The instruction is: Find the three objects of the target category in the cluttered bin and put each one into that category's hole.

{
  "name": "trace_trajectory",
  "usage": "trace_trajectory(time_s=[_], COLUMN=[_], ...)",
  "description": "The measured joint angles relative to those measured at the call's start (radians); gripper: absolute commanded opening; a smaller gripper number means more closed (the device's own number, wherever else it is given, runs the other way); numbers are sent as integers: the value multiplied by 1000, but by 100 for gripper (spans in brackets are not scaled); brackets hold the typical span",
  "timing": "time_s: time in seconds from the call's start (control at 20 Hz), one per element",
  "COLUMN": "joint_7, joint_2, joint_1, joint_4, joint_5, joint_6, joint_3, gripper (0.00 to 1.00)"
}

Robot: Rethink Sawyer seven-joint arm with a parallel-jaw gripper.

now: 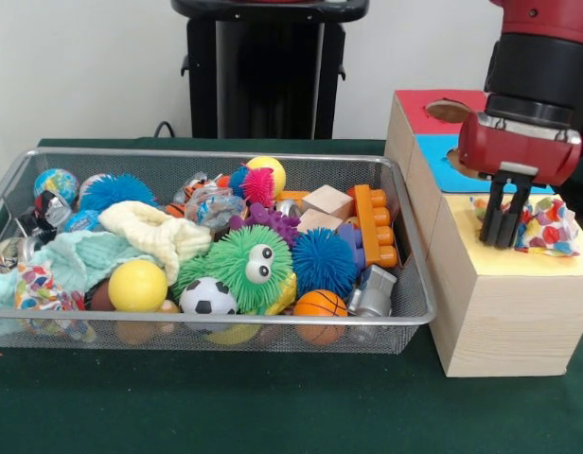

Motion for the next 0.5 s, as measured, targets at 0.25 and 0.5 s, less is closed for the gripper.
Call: trace_trajectory(time_s=[0.25,0.5], joint_7=[0,0], joint_2=[-3,-3], joint_1=[-4,-4], joint_4=[-9,-16], joint_5=[1,1], joint_6=[50,76], joint_3=[-1,-2], gripper=[0,0])
